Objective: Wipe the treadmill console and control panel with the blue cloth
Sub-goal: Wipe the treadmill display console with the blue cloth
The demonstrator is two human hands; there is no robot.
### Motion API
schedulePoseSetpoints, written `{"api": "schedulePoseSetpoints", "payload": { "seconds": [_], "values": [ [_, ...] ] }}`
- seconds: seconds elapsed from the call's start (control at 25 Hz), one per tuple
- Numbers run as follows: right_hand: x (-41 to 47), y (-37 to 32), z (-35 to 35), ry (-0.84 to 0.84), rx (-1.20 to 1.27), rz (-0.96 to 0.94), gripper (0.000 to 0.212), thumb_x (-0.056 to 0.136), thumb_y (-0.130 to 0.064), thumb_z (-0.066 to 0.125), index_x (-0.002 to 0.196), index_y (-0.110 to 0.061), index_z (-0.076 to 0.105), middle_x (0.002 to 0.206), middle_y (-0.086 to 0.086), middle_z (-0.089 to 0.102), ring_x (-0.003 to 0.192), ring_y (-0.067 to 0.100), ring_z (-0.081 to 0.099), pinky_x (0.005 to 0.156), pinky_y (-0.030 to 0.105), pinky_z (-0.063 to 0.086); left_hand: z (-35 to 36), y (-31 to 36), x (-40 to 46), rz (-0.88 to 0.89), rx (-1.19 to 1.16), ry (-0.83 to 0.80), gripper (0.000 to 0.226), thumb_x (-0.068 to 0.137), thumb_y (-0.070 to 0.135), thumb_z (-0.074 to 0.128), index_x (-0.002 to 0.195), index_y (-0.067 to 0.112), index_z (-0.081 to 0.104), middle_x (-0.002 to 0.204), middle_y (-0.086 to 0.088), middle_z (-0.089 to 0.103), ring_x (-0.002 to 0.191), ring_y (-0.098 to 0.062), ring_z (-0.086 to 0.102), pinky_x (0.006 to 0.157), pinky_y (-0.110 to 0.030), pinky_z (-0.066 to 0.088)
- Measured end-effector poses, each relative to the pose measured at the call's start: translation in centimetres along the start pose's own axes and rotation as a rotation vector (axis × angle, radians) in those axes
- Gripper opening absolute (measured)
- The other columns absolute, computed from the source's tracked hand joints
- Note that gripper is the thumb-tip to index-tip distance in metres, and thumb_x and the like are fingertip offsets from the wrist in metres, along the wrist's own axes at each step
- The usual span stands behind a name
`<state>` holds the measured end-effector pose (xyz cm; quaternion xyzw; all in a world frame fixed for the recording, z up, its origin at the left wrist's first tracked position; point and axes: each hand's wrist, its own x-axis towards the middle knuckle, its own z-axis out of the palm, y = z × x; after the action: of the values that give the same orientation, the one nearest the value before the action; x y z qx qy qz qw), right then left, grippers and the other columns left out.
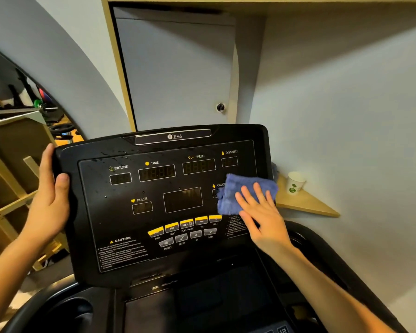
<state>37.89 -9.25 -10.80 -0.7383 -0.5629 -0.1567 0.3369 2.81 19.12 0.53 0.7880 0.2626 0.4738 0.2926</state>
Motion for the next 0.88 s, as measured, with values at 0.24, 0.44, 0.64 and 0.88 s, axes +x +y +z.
{"api": "schedulePoseSetpoints", "payload": {
  "seconds": [0.24, 0.44, 0.64, 0.88],
  "values": [
    [-5.5, 0.0, 0.6, -0.02, -0.066, -0.075, 0.044, 0.101, -0.028, 0.048, 0.144, -0.02, 0.048, 0.155, -0.001, 0.042, 0.152, 0.019, 0.022, 0.123, 0.045, 0.017, -0.3, -0.2, 0.2, -0.025, 0.0, -0.009, 0.061, 0.099, 0.054, 0.03, 0.154, 0.044, 0.006, 0.154, 0.008, 0.034, 0.132, -0.008, 0.037, 0.105, -0.023, 0.028],
    [-8.2, 0.4, 1.1, -0.111, -0.079, -0.035, 0.046, 0.101, -0.031, 0.045, 0.146, -0.025, 0.045, 0.156, -0.008, 0.04, 0.152, 0.016, 0.019, 0.123, 0.044, 0.016, -0.2, 0.1, 0.0, -0.032, -0.012, -0.027, 0.057, 0.103, 0.044, 0.031, 0.154, 0.042, 0.006, 0.14, 0.035, 0.034, 0.13, -0.001, 0.036, 0.106, -0.025, 0.028],
    [-8.7, 0.1, 1.2, -0.134, 0.05, 0.035, 0.046, 0.105, -0.039, 0.039, 0.15, -0.033, 0.038, 0.16, -0.02, 0.029, 0.153, 0.014, 0.016, 0.124, 0.038, 0.005, -0.7, -0.4, 0.2, -0.038, -0.021, -0.041, 0.068, 0.096, 0.059, 0.032, 0.154, 0.042, 0.003, 0.156, 0.002, 0.033, 0.139, -0.024, 0.037, 0.112, -0.046, 0.028],
    [-7.9, 1.1, 1.9, -0.163, -0.072, 0.02, 0.078, 0.095, -0.024, 0.054, 0.154, -0.052, 0.011, 0.162, -0.032, 0.005, 0.152, 0.004, -0.001, 0.119, 0.025, -0.011, -0.9, -0.4, 0.3, -0.078, -0.018, -0.058, 0.07, 0.091, 0.063, 0.034, 0.152, 0.049, 0.004, 0.155, 0.007, 0.033, 0.137, -0.028, 0.04, 0.112, -0.057, 0.03]
  ]
}}
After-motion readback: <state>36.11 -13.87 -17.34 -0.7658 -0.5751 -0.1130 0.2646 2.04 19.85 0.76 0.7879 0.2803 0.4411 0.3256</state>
